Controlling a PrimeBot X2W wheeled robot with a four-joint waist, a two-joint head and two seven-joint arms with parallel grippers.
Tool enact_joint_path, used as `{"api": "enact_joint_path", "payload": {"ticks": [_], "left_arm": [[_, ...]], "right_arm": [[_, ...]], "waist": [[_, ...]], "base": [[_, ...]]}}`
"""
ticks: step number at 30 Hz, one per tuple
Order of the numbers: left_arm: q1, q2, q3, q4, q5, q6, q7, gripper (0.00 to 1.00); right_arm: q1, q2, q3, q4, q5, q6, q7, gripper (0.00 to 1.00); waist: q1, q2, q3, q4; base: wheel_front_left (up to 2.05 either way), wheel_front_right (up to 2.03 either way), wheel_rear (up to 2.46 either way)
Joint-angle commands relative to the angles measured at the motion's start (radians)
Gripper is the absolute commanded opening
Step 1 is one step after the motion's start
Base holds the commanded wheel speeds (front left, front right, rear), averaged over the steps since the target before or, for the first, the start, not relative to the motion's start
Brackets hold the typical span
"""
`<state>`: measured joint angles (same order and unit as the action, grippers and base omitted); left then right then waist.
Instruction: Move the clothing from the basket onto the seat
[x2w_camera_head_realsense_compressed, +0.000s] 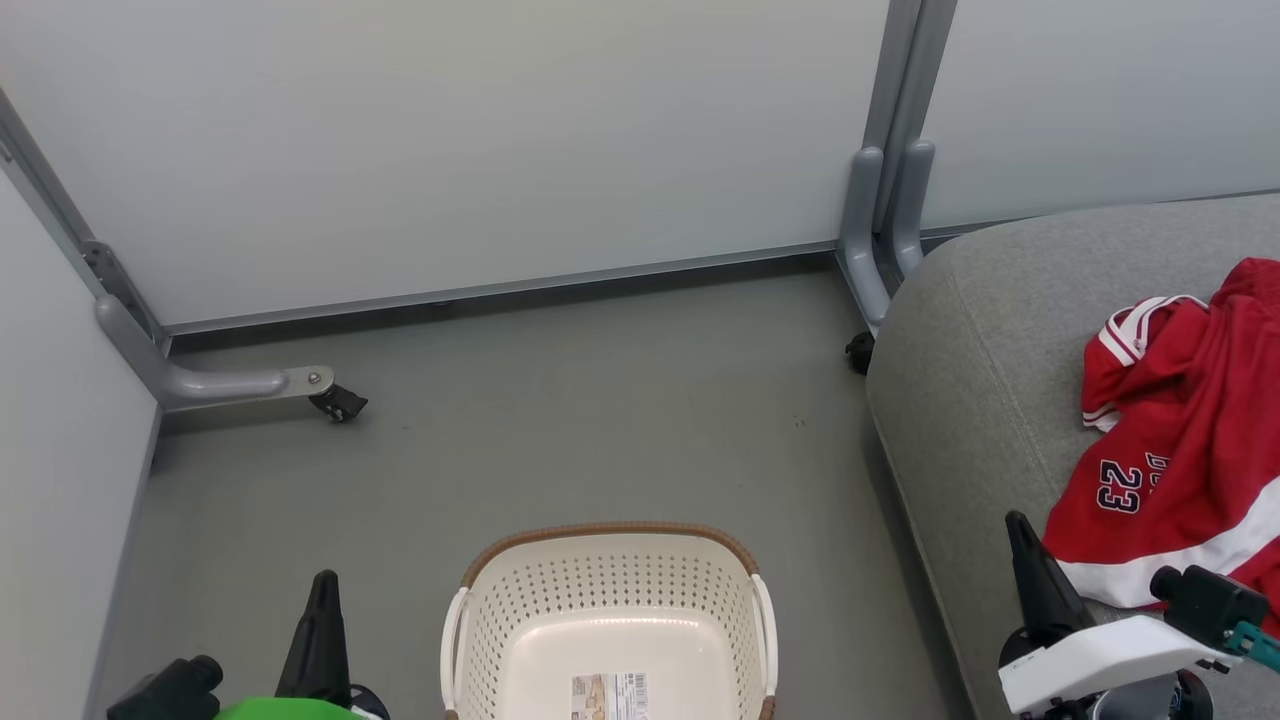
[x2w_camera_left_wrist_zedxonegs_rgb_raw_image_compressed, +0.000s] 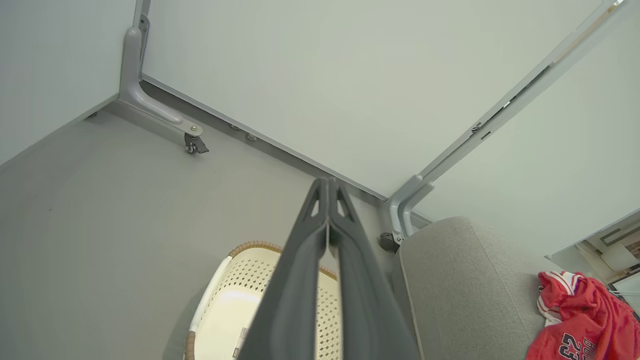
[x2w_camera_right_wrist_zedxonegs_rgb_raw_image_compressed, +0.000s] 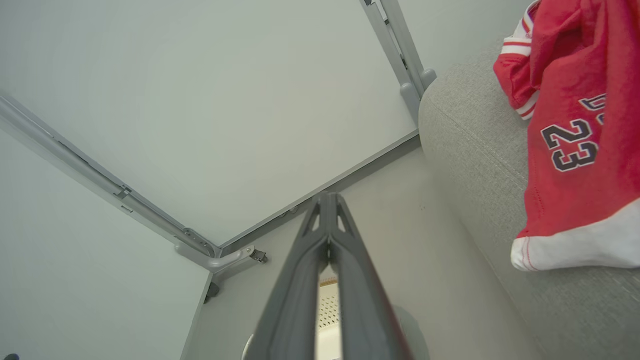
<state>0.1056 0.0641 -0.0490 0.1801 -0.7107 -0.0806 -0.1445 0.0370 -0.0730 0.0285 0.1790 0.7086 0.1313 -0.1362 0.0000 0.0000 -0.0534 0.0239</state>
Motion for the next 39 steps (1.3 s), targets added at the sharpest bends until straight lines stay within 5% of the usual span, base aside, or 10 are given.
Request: {"api": "enact_joint_path", "payload": {"ticks": [1,39], "left_arm": [[-0.037,0.010,0.008,-0.008,-0.041,-0.006,0.007,0.00],[-0.131,0.014,0.067,0.027,-0.497,-0.030,0.118,0.00]], "right_arm": [[-0.031,-0.006,-0.008,-0.008,0.039,0.000,0.008,0.00],[-0.093,0.000,-0.066,0.029,0.490,0.000,0.123,0.00]], "waist": [[0.0000,0.0000,0.001,0.000],[0.0000,0.0000,0.024,-0.010]], "base": [[0.00,0.00,0.00],[0.00,0.00,0.00]]}}
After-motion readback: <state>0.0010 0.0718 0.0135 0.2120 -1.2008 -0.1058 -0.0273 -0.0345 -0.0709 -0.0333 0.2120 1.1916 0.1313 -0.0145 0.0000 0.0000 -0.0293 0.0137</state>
